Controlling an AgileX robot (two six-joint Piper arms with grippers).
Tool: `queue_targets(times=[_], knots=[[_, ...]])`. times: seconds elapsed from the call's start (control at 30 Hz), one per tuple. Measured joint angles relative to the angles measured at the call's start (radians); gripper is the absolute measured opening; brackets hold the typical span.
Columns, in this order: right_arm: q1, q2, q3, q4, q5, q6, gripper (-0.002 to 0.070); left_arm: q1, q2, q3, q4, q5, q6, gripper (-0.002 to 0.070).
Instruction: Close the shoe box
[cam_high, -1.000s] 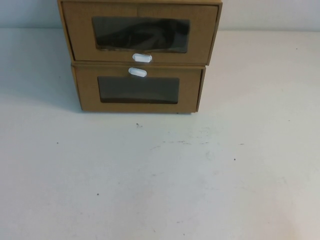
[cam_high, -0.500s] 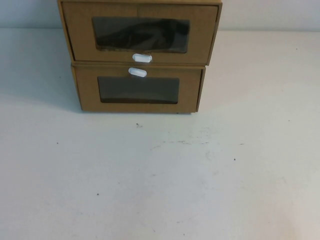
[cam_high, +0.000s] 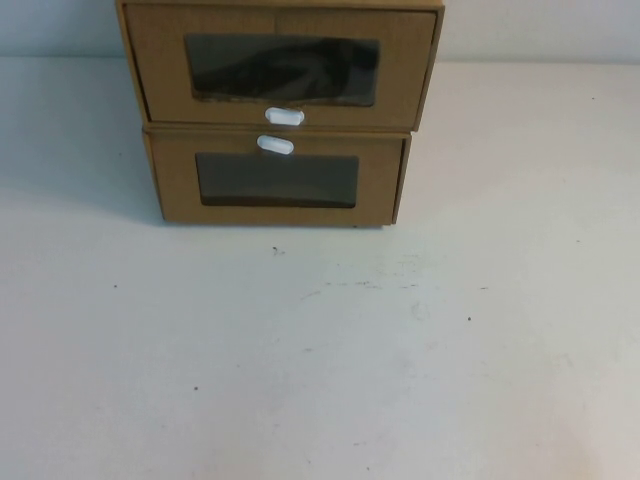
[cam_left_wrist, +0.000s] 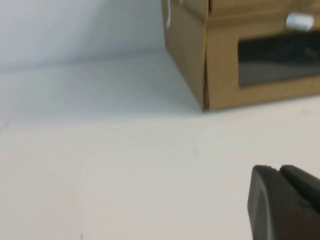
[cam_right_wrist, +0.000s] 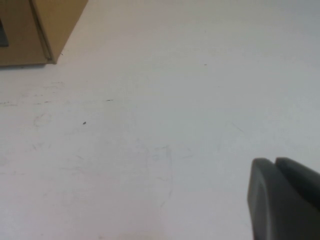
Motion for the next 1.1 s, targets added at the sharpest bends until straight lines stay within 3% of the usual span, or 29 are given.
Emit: queue_targets(times=[0.1, 0.27, 1.1], knots=[[0.000, 0.000, 0.000, 0.000, 0.000, 0.000, -0.0013, 0.000, 0.000, 0.000, 0.126, 0.084, -0.128, -0.0005], [0.000, 0.000, 0.000, 0.000, 0.000, 0.000, -0.0013, 0.000, 0.000, 0.000, 0.200, 0.151, -0.182, -0.0005], [0.000, 0.000, 0.000, 0.000, 0.000, 0.000, -0.0013, 0.000, 0.000, 0.000, 0.219, 0.157, -0.193, -0.0005]])
